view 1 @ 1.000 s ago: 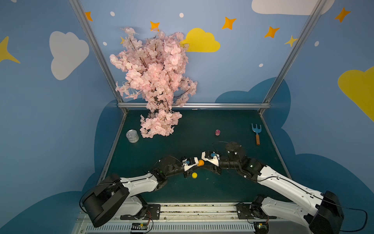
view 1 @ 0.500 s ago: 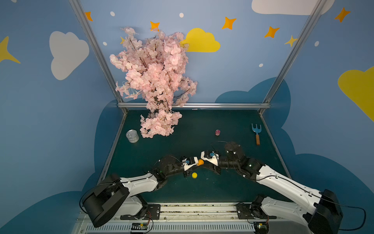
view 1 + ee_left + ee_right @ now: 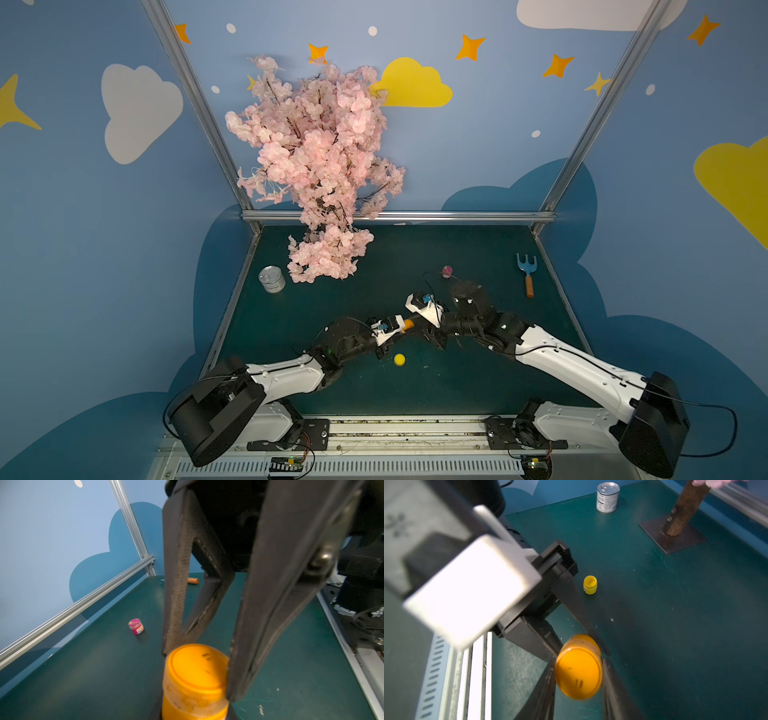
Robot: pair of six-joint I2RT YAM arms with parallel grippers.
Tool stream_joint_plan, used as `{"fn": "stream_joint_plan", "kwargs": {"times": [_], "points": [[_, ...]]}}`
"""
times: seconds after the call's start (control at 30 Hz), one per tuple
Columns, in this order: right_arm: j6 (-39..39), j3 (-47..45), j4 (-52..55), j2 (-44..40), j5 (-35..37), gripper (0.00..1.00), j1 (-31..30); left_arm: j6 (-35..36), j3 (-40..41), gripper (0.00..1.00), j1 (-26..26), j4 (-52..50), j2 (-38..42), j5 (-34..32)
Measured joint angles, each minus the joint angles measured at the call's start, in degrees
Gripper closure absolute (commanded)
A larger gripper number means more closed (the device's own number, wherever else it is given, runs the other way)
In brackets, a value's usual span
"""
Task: Close the paint jar lid
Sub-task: Screw the lid onto the paint jar.
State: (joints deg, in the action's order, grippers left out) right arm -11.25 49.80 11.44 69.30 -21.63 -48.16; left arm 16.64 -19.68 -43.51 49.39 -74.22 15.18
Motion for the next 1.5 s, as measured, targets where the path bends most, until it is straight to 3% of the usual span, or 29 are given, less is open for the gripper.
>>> {"fn": "stream_joint_plan", "kwargs": {"times": [0.13,0.4,0.53,0.63,0.7,0.87,0.97,1.2,1.5], "points": [[8.9,1.7,0.1,2.3,6.0,0.90,-2.6,0.0,0.9,0.79,-0.1,-0.1,0.5,-4.5],[29.6,3.1,-1.2,5.4,19.6,0.89,-8.5,0.5,3.0,0.79,-1.4,0.0,1.7,-13.7],[35.8,2.1,-3.8,5.3,22.4,0.79,-9.7,0.9,3.5,0.79,-1.6,0.3,2.3,-15.7],[38.0,1.5,-4.9,4.9,23.7,0.66,-10.2,1.0,3.5,0.79,-1.7,0.6,2.5,-16.2],[38.9,0.8,-5.4,3.8,24.6,0.52,-10.4,1.0,3.5,0.79,-1.9,0.9,2.6,-16.1],[40.1,-2.2,-2.9,-0.6,26.6,0.29,-10.6,1.0,3.3,0.79,-1.6,2.3,3.0,-17.6],[40.5,-3.6,-1.3,-3.6,27.5,0.21,-10.6,1.0,3.3,0.79,-1.4,2.4,3.0,-17.8],[38.6,-8.9,0.3,-14.3,31.3,0.21,-10.6,0.8,2.3,0.77,-0.8,1.7,3.0,-14.9],[17.3,-14.2,-1.8,-22.8,26.5,0.20,-6.4,0.7,-0.6,0.77,-0.5,-0.5,2.0,-2.4]]}}
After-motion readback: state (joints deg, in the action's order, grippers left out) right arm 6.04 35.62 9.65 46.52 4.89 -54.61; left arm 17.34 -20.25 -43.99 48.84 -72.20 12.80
